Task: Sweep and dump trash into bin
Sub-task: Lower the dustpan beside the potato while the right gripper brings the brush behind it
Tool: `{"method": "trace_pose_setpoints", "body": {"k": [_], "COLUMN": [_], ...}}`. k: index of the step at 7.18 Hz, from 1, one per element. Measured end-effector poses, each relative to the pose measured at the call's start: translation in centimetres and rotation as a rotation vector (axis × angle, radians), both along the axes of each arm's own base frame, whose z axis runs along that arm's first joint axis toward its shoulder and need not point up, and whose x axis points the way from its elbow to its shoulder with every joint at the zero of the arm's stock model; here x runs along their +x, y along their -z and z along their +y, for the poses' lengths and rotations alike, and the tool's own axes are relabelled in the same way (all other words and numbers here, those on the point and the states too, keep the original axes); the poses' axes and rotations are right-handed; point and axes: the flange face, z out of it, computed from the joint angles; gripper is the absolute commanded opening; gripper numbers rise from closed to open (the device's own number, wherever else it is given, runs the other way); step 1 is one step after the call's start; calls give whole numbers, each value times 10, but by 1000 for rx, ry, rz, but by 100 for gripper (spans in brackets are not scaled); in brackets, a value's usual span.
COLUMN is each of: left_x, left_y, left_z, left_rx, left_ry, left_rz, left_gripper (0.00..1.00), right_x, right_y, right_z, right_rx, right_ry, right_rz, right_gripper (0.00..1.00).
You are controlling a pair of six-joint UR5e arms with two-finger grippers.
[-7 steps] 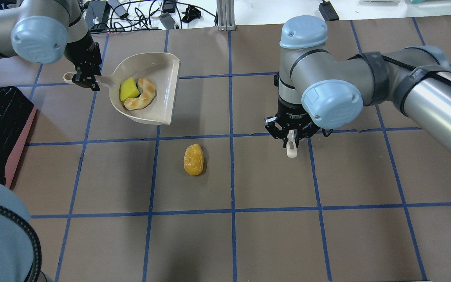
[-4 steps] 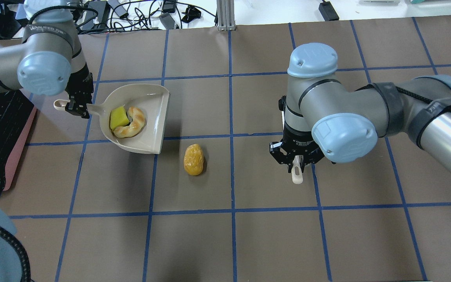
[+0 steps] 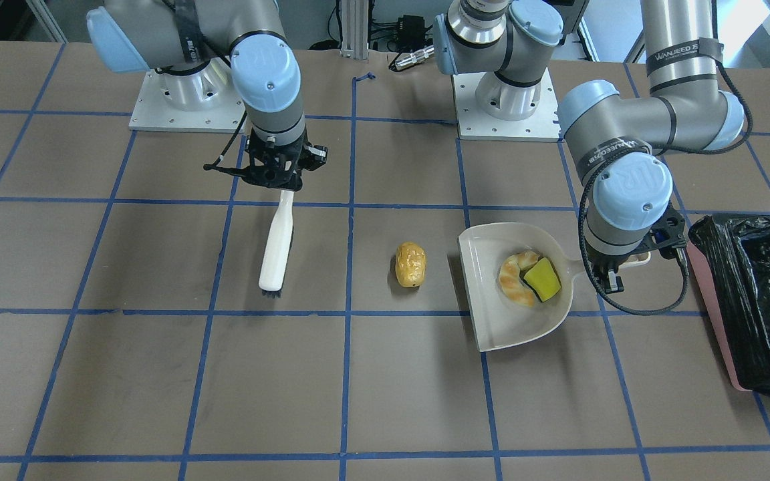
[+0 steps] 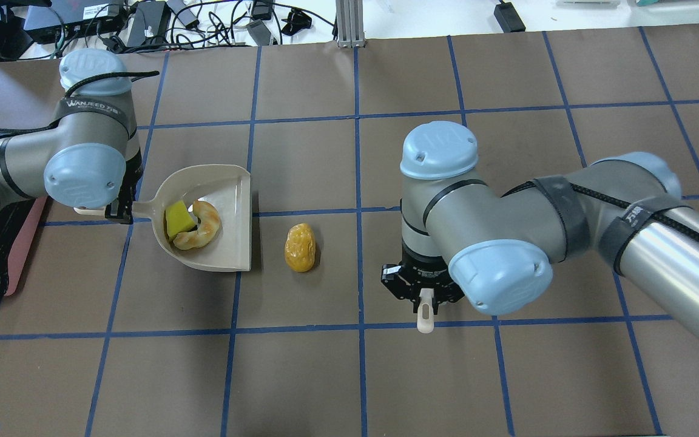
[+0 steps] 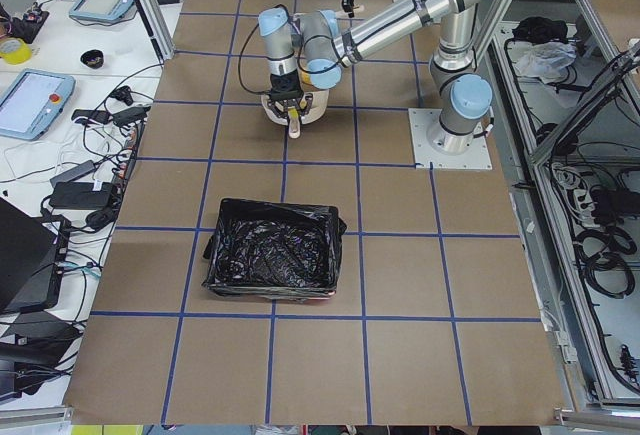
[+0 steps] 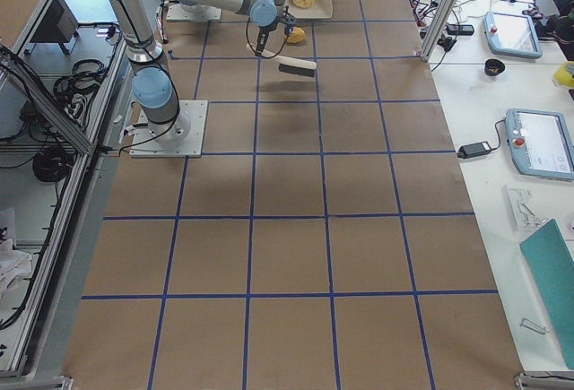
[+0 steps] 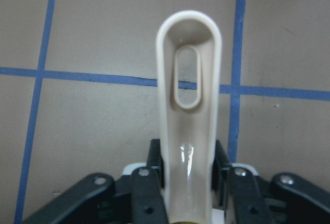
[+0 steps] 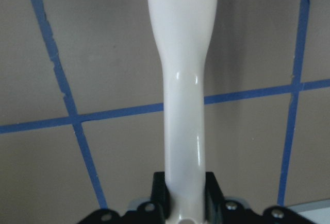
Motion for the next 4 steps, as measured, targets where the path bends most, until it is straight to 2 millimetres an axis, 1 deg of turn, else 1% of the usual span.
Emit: {"method": "trace_pose_setpoints", "body": {"k": [2, 4], "left_x": [-30, -51], "left_y": [3, 16], "left_z": [17, 31], "left_rx": [-15, 6], "left_ry": [-14, 5], "left_rz": [-30, -33], "left_gripper": [0, 0], "right_x": [31, 58], "right_y": [3, 12], "right_z": [23, 39], "right_rx": [0, -11], "right_ry": [-37, -40], "right_rz": [-12, -20], "right_gripper": [0, 0]}}
